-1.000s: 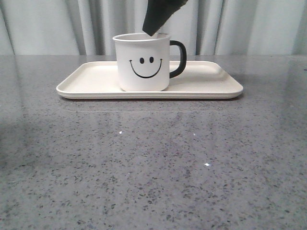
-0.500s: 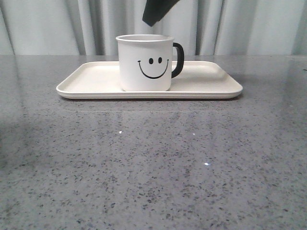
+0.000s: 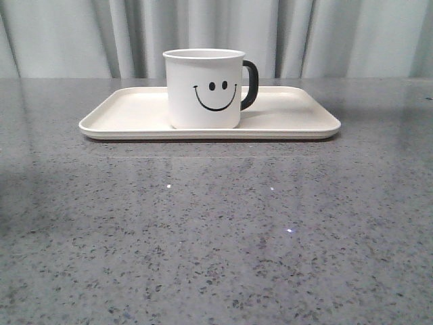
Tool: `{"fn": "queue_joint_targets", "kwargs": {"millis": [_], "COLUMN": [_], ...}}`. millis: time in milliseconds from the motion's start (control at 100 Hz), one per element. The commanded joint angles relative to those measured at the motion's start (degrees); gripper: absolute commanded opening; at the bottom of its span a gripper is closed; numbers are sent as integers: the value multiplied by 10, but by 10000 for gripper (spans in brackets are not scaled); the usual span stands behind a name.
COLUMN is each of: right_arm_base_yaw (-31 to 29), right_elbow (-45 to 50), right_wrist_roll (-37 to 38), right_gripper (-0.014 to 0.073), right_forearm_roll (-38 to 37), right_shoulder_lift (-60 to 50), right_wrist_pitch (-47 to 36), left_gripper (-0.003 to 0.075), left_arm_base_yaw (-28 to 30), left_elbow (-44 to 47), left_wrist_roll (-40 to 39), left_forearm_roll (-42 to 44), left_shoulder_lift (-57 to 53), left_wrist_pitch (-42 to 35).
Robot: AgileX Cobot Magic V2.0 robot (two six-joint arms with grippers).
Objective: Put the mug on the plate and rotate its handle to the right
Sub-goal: 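Release the mug and raise the right gripper away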
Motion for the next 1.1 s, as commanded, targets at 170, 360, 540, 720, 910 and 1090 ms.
{"fn": "queue_joint_targets", "kwargs": {"millis": [170,360,540,720,910,1090], "right_arm_base_yaw": [-7,-7,-7,-7,-7,-7], "right_elbow": [93,227,353,471,587,696], "right_wrist_roll": [29,29,29,29,29,29], "right_gripper": [-62,-62,-62,-62,-62,-62], "right_forearm_roll": [22,22,22,22,22,22], "right_shoulder_lift": [-120,-216,-313,-411,-504,-591], "right_wrist_pitch": [-54,-149,-238,-316,-379,-432], "left_gripper": [20,-19,-19,-19,-19,-19], "left_arm_base_yaw": [-5,-5,-5,-5,-5,-5], "left_elbow": [19,58,92,123,152,187], "left_wrist_roll": [0,0,0,0,0,0], "left_forearm_roll": [-21,-28,-28,-28,-28,-28], "left_shoulder_lift": [-22,-69,-114,-161,-204,-245], "left_wrist_pitch": [-59,-95,-102,-111,-115,-126]}}
